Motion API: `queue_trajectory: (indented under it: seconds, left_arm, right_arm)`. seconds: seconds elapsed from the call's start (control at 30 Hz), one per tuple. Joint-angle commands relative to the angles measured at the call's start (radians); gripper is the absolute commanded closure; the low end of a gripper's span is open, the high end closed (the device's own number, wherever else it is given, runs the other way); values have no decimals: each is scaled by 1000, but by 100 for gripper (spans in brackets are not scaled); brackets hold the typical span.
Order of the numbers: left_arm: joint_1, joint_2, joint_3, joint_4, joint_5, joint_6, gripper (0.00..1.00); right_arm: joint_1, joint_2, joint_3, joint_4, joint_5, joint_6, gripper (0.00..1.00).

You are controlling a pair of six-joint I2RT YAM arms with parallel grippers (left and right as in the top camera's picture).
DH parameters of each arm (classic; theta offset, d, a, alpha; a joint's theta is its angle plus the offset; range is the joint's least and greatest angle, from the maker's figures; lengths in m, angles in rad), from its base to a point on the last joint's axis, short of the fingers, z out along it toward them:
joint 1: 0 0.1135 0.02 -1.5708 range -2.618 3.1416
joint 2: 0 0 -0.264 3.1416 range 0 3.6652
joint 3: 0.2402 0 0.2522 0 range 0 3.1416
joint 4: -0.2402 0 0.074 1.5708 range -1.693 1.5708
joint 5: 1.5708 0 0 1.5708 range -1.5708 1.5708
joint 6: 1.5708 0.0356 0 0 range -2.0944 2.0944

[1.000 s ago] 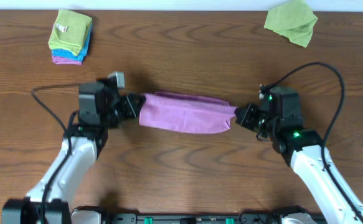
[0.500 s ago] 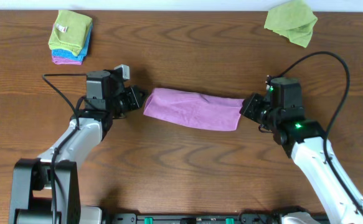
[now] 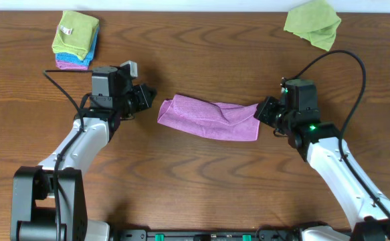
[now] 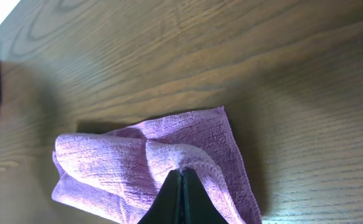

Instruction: Fold the cloth

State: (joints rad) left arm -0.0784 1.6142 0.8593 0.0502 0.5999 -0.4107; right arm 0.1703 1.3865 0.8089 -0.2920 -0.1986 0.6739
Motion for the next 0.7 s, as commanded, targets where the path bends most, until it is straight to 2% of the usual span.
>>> queue_trajectory:
  seconds: [0.0,0.2,0.33,0.37,0.47,0.67]
  left_arm:
    - [6,5,14,-19,64,34,94]
    - [-3,5,14,-106,74,51,92]
    - [-42,7,14,-149,74,72,37]
    - [-55,10,13,-152,74,74,28]
    - [-81,26,13,-142,69,94,25]
    - [-92,125,13,-51,104,98,26]
  right_arm:
    - [-6,2,14,-14,-19,6,98]
    - [-5,2,14,-94,-19,2,98]
    - [-5,2,14,-95,-19,2,98]
    - [-5,2,14,-97,-19,2,98]
    - [-5,1,14,-97,-27,2,98]
    - [-5,1,14,-97,-45,2,98]
